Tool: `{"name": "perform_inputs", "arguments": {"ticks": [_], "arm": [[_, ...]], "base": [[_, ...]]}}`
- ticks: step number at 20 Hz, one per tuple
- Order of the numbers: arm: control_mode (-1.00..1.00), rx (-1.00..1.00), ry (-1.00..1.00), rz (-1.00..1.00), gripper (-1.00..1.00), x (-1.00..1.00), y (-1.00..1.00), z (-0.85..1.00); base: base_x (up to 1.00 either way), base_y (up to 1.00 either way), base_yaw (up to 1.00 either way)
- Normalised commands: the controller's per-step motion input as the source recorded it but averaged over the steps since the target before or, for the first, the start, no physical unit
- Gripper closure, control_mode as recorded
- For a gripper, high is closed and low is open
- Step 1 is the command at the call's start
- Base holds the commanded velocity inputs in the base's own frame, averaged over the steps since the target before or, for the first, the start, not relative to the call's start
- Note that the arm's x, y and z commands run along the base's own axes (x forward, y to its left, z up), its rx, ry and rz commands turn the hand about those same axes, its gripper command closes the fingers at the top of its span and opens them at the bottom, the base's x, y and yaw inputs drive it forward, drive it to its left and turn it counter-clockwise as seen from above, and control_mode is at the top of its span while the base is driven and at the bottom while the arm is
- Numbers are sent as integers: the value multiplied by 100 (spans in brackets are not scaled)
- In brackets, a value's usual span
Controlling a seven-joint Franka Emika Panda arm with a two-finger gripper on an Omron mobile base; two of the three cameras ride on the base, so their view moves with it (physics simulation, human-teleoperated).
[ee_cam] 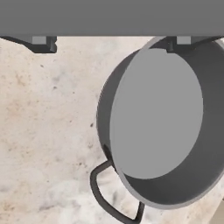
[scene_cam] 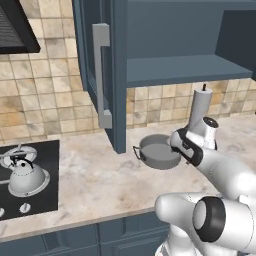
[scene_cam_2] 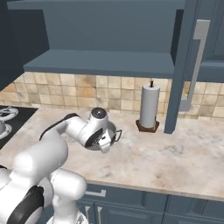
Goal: Pick the kettle from the cabinet and place it on a stove burner. Then pick the pot from the counter and place it on another stove burner. Finally, turn both burners on.
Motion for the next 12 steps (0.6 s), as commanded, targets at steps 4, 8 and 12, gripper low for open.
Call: {"name": "perform_inputs", "arguments": {"ticks": [4,8,12], "arm": [[-100,0,5,0,-100,35,-2,-16],[-100,0,5,0,-100,30,-1,-20],[-100,0,5,0,-100,27,0,-31]], "base": [[0,0,0],[0,0,0],[0,0,0]]}}
